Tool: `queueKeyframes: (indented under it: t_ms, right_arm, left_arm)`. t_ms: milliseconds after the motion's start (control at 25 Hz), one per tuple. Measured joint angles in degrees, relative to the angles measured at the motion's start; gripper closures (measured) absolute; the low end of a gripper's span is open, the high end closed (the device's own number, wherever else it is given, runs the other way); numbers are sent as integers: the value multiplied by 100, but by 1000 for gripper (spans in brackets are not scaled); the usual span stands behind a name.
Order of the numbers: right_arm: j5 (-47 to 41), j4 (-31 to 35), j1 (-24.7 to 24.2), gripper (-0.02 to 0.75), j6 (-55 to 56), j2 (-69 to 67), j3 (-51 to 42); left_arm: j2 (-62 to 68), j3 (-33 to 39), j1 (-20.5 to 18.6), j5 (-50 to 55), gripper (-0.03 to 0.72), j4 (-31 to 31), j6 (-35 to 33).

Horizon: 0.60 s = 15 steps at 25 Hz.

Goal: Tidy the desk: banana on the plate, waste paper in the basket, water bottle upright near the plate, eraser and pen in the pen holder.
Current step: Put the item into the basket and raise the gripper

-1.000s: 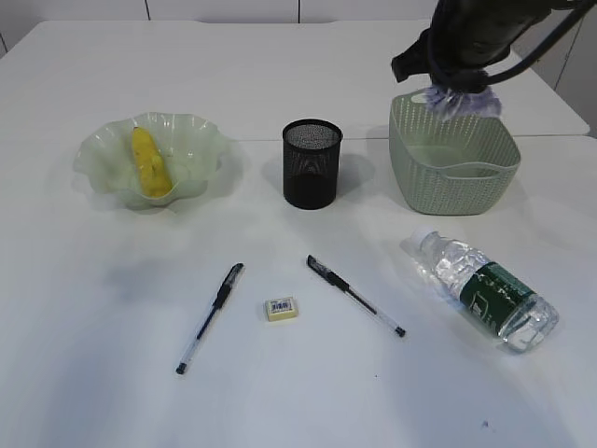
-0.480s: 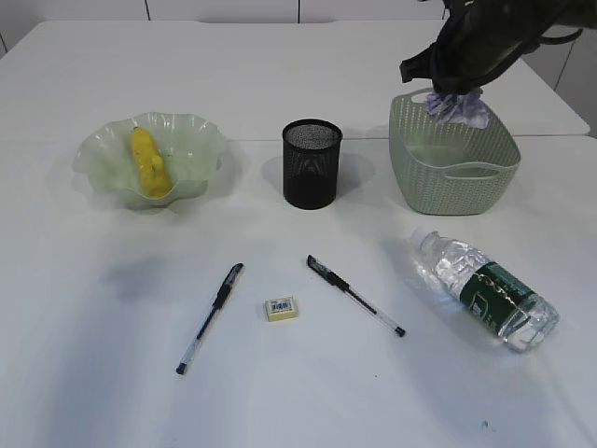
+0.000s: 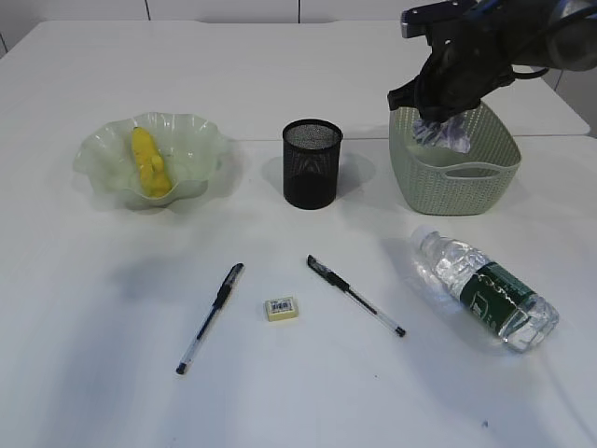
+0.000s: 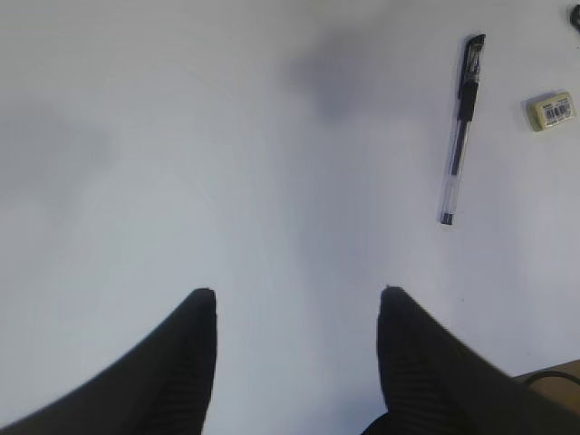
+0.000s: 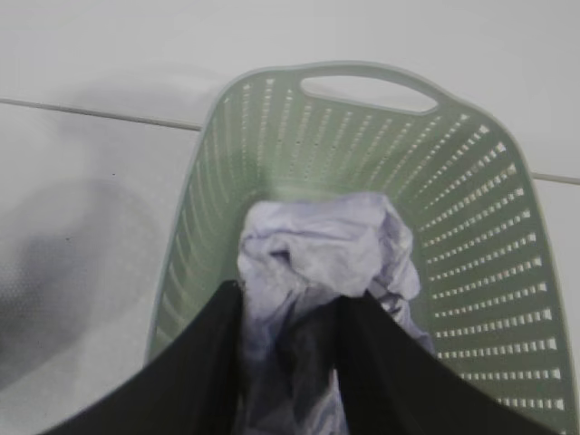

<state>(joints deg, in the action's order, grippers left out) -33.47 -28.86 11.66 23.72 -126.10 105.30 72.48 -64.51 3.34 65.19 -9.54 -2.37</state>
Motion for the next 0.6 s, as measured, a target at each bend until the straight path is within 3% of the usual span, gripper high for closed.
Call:
queueKeyframes:
  t_ms: [120,320,600]
  right_arm:
    - [13,0,0,471,13,0,0]
    - [-63,0,0,358,27,0,13]
    - [-401,7,0,330,27,143,16]
  left_arm:
    - [0,0,0,0,286,-77,0]
    - [0,0,0,0,286,-139,0]
    - [0,0,0,33,286,-153,0]
